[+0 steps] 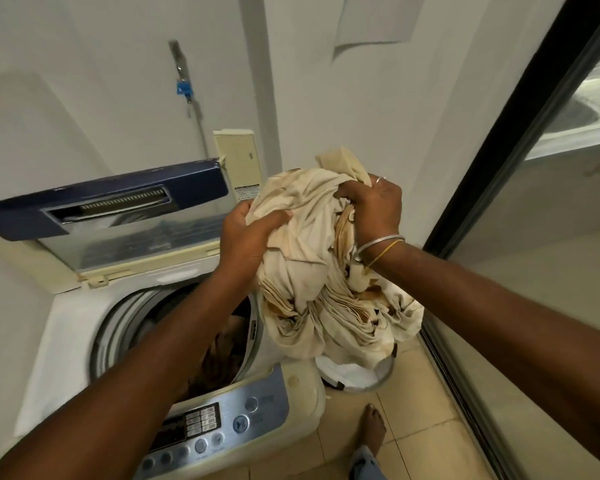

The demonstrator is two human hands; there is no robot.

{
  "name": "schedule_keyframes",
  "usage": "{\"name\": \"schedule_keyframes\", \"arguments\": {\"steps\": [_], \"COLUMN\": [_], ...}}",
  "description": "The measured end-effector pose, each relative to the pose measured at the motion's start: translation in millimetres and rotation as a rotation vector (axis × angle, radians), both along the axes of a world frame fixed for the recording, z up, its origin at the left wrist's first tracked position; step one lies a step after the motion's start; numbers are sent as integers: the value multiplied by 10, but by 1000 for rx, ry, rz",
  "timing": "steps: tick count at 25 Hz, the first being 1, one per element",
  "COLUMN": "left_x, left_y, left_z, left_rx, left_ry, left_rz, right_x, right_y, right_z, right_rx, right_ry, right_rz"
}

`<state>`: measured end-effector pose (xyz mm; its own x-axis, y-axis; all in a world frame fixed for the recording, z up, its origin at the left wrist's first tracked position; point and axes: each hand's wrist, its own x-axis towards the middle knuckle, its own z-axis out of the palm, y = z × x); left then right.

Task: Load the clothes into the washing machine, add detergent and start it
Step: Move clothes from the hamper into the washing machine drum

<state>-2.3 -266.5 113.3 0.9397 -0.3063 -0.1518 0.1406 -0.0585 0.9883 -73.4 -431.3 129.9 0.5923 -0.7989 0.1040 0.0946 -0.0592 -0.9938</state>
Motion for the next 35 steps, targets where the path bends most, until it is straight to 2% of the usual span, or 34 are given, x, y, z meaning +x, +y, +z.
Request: {"name": "schedule_keyframes", "arguments": {"steps": [4, 6, 10, 13, 15, 16, 18, 19, 20, 23, 26, 29, 31, 33, 35], "left_x": [113, 172, 253, 298, 320, 317, 310, 283, 250, 163, 169, 161, 183, 237, 306], "left_y": [704, 1053, 1692, 2098, 2349, 2475, 2720, 2815, 2875, 2889, 2676, 2256, 1979, 1683, 1358], "left_z": [214, 200, -65, -489, -845, -995, -1243, -1327, -1383, -1461, -1537, -1370, -1237, -1133, -1082], "left_rx": [-122, -117, -39, 162, 300, 360, 515, 579, 638, 693, 603, 595, 618, 669, 857], "left_ry": [-17, -27, -13, 67, 186, 240, 255, 237, 211, 154, 122, -29, -154, -309, -456], "left_rz": [205, 289, 411, 400, 328, 306, 255, 235, 209, 80, 14, -117, -246, -412, -599], "right_x": [432, 663, 990, 984, 967, 974, 954, 923, 897, 825, 762, 639, 527, 398, 278], "right_y": [718, 1110, 1854, 2321, 2526, 2612, 2761, 2836, 2897, 2951, 2702, 2201, 1796, 1415, 1122], "right_z": [314, 338, -10, -504, -949, -1195, -1553, -1642, -1676, -1559, -1344, -1193, -1220, -1299, -1396], "right_rx": [4, -34, 50, 52, -95, -249, -647, -817, -910, -955, -1124, -1224, -1134, -911, -655], "right_ry": [-105, -114, -100, 39, 250, 407, 781, 903, 943, 810, 677, 601, 600, 626, 649], "right_rz": [158, 197, 290, 418, 533, 652, 1022, 1160, 1235, 1188, 1004, 818, 717, 651, 613]}}
